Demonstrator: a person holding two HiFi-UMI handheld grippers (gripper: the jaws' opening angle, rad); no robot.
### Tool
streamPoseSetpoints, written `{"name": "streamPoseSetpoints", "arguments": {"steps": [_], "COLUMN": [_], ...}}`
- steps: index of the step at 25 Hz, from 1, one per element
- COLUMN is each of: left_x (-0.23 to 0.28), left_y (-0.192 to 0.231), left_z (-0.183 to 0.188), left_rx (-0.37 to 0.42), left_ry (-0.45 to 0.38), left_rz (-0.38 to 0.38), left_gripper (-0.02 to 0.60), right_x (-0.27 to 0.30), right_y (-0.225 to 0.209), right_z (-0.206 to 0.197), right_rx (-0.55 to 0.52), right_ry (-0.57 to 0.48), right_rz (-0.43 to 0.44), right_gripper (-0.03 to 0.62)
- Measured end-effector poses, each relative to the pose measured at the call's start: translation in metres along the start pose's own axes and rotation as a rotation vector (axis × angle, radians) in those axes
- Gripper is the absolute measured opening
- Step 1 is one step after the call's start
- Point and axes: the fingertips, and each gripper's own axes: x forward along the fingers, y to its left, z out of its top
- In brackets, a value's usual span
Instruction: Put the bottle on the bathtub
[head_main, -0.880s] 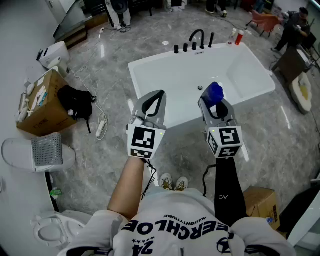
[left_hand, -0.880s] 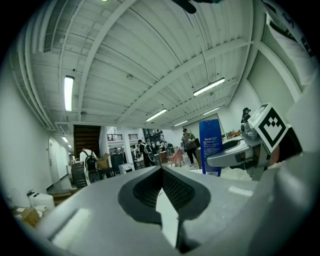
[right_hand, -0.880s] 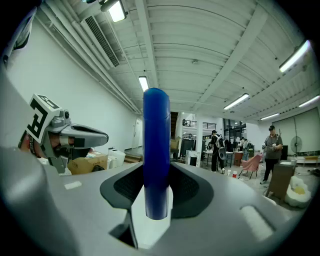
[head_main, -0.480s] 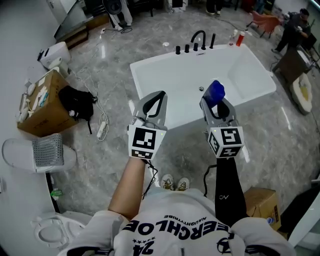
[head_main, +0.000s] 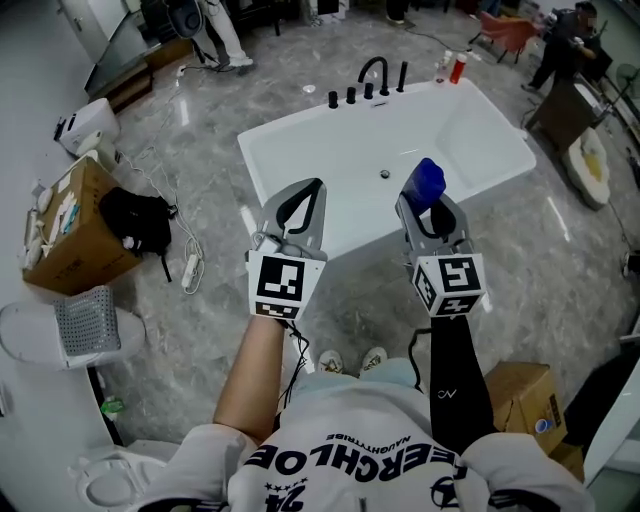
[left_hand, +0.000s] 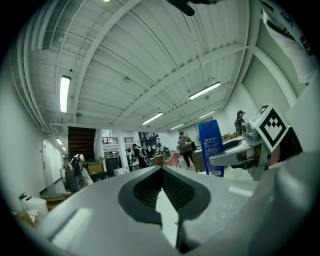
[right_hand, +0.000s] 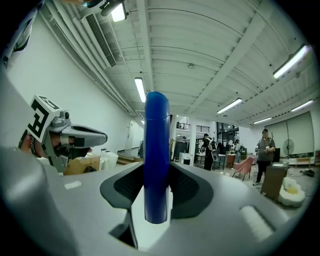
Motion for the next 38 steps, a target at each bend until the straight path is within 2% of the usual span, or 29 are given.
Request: {"name": "streamPoseSetpoints", "arguments": {"steps": [4, 9, 14, 19, 23, 29, 38], "left_x": [0.024, 0.077, 0.151, 0.231, 0.272, 0.305, 0.324], "left_y": [-0.021, -0.057, -0.123, -0.210, -0.259, -0.303, -0.330], "left_z": [0.007, 0.016, 0.034, 0.054, 0.069, 0.086, 0.097], "left_rx": [0.010, 0.032, 0.036, -0.031, -0.077, -0.053, -0.025], "left_ry": [-0.010, -0.001, 0.016, 0.021, 0.037, 0.048, 0.022], "left_rz": [-0.025, -0.025, -0.002, -0.003, 0.002, -0.017, -0.041], "left_gripper": [0.000, 0.000, 0.000, 0.000, 0.000, 0.001, 0.002], "right_x": [-0.007, -0.014, -0.028, -0.060, -0.084, -0.098, -0.096], "right_y": [-0.037, -0.111, -0.224, -0.351, -0.423, -0.465, -0.477], "right_z": [-0.001, -0.003, -0.016, -0.037, -0.055, -0.068, -0.070], "right_rx": [-0.003, -0.004, -0.014, -0.011, 0.009, 0.045, 0.051], "right_ry": [-0.009, -0.046, -0.081, -0.049, -0.029, -0.032, -0.045], "right_rz": [-0.034, -0.061, -0.038, -0.030, -0.029, -0.029, -0.002], "right_gripper": [0.184, 0.184, 0.183, 0.183, 0.183, 0.184, 0.184]}}
